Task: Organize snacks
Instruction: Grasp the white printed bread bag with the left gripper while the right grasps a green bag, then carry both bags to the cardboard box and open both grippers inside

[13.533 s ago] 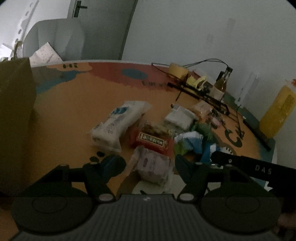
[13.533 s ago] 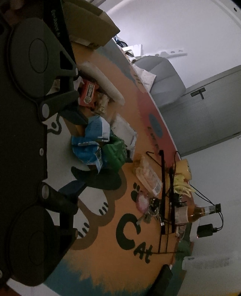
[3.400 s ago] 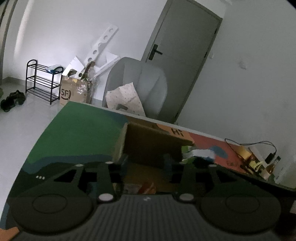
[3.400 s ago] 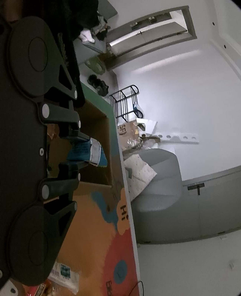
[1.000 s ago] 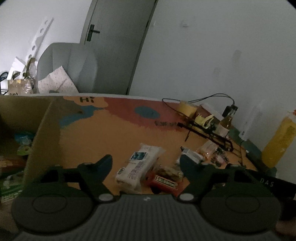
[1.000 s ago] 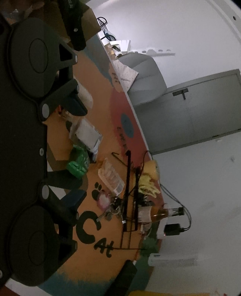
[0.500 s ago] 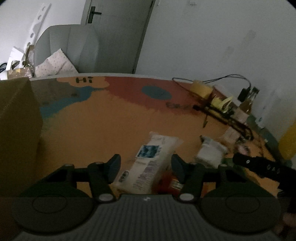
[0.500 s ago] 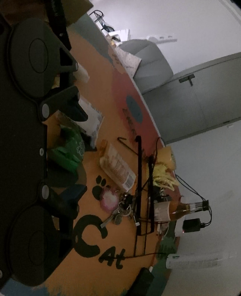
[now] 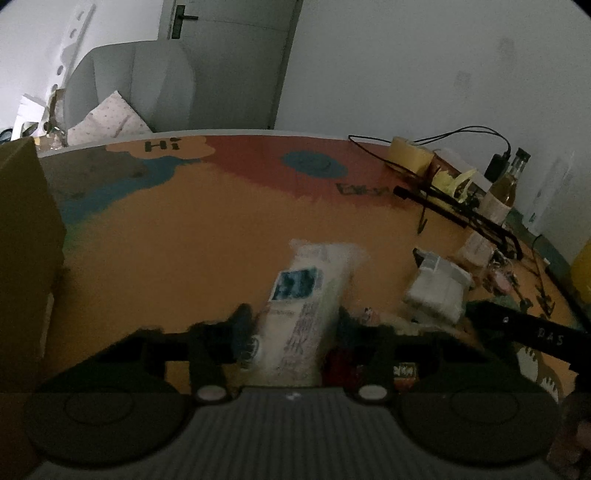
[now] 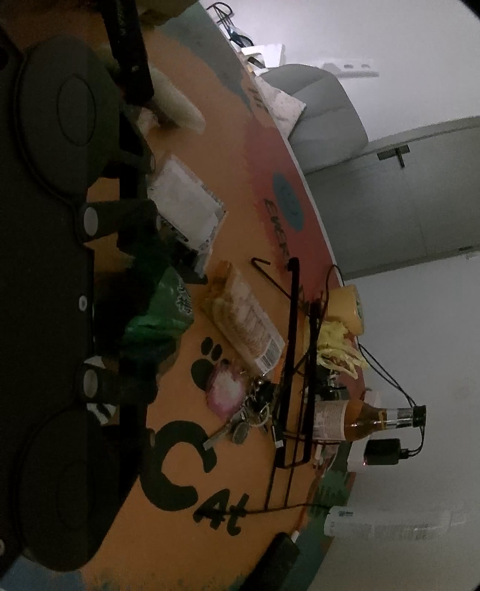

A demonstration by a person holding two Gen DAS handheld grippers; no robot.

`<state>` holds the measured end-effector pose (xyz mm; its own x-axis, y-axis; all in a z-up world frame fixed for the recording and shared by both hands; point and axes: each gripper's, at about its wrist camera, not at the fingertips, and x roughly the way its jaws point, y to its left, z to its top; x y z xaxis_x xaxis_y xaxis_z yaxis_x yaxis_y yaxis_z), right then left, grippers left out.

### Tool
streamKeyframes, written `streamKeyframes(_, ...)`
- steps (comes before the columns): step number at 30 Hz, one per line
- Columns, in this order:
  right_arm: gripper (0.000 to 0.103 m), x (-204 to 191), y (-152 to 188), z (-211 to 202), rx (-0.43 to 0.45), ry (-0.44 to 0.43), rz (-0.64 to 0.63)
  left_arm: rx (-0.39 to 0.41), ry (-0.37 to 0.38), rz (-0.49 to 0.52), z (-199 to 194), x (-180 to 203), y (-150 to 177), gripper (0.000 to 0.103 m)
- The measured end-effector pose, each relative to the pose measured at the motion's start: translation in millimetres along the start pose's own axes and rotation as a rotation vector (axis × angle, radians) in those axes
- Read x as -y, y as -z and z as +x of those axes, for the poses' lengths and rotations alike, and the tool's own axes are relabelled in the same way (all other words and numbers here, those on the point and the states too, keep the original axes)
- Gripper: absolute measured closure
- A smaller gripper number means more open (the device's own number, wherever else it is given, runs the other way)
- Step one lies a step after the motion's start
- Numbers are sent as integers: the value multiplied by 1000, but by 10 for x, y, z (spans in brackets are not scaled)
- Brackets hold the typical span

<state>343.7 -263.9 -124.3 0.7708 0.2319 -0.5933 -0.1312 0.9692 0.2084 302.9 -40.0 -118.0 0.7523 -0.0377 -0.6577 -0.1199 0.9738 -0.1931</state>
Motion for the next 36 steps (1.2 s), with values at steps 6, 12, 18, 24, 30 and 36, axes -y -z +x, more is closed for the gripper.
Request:
streamKeyframes(6,65,14,36,-130,30,-40,12,7,13,-8,-111,-20,32,77)
streamKeyframes(12,66,-103,-9,-341,83,-73,-13,40,33,-18,-321,-6,54,78)
streamKeyframes(18,66,-276,-29,-504,109,-137,-11,87,47,-25,-612,-16,37,79)
streamKeyframes(24,66,-549,-32,-644,132,-215,-30,138,35,-42,-943,-108,6,79)
streamKeyframes(30,66,-855,-43,-788,162,-277,-75,191,10,-64,-1253,-273,-24,79)
streamKeyframes(36,66,-1177,-40,-899,169,-333,-115,235,-18,-78,-1533,-460,-55,79)
